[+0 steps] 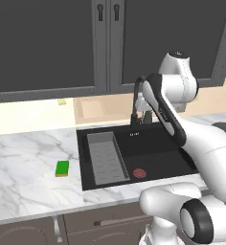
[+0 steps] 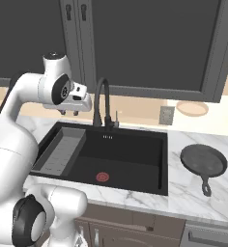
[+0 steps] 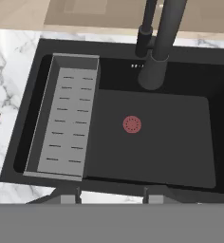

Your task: Pick the pan and sponge and place them into the sink. Then turn on the water.

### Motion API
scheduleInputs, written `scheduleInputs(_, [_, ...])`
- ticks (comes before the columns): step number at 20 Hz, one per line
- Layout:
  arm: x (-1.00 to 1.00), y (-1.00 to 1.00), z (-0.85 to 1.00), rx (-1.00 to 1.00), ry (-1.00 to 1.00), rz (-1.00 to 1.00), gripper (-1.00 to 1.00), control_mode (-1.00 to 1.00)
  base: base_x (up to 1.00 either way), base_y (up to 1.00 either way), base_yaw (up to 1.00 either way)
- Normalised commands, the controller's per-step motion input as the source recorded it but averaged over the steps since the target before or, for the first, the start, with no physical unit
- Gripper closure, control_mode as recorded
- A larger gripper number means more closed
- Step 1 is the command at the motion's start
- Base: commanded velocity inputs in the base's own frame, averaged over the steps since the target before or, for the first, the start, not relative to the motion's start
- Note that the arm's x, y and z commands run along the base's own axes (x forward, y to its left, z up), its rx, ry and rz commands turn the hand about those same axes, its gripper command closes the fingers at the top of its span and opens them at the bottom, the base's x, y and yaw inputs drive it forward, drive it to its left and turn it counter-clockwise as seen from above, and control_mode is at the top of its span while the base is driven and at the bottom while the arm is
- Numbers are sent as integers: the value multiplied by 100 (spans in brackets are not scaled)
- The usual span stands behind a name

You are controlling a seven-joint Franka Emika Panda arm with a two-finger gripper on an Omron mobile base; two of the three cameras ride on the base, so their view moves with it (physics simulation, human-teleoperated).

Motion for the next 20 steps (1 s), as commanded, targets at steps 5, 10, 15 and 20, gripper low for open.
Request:
scheduleInputs(5, [-3, 7, 0, 0, -1, 0, -100, -100, 0, 0, 0])
scheduleInputs(10, [-13, 11, 0, 0, -6, 0, -100, -100, 0, 0, 0])
scheduleInputs(15, [-9, 10, 0, 0, -5, 0, -100, -100, 0, 0, 0])
scheduleInputs(20, [-14, 6, 0, 0, -5, 0, -100, -100, 0, 0, 0])
